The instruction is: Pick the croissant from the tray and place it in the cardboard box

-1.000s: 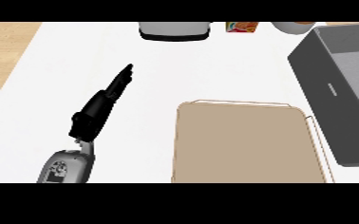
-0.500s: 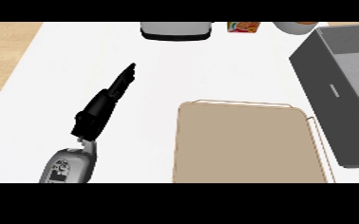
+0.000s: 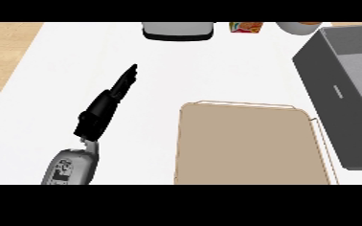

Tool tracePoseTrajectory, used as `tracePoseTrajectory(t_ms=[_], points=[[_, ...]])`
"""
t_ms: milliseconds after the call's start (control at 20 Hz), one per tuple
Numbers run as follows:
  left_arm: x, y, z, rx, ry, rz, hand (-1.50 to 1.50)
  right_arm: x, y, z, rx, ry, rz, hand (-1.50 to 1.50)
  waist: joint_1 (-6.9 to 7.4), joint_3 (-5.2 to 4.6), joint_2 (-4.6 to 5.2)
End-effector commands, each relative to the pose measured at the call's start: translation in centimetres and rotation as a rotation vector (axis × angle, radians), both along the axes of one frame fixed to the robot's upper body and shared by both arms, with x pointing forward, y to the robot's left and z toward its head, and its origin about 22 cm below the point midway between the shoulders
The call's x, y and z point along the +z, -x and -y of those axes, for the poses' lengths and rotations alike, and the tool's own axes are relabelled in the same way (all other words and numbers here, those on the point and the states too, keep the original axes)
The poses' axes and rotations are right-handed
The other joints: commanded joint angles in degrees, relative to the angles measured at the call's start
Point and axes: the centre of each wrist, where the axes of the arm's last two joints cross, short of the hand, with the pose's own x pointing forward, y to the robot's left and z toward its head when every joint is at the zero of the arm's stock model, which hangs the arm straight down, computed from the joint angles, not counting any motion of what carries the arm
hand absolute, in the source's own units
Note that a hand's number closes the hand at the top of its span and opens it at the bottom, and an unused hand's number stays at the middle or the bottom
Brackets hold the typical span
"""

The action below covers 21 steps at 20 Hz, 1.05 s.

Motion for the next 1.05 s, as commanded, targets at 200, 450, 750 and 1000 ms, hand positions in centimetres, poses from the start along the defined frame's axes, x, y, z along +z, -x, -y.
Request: tracePoseTrajectory(t_ms=[200,450,750,1000], points=[[0.7,-0.2,0.0,0.01,0.011,-0.011,0.0,-5.1,-3.1,-0.1,-0.029,-0.227,-0.184,-1.5,0.02,0.03,0.01],[-0.5,0.7,0.8,-0.012,0.022,-0.017,0.0,-5.6,-3.1,2.3,0.013,-0.356,-0.093,-1.5,0.07,0.07,0.08],[0.6,0.2,-0.6,0.006,0.003,-0.002,0.0,-5.2,-2.1,4.5,0.007,-0.689,0.16,-1.5,-0.22,0.16,0.09],[1.7,0.2,0.0,-0.01,0.015,0.005,0.0,-3.1,0.7,8.5,0.011,-0.889,0.233,-1.5,-0.06,0.19,0.16]])
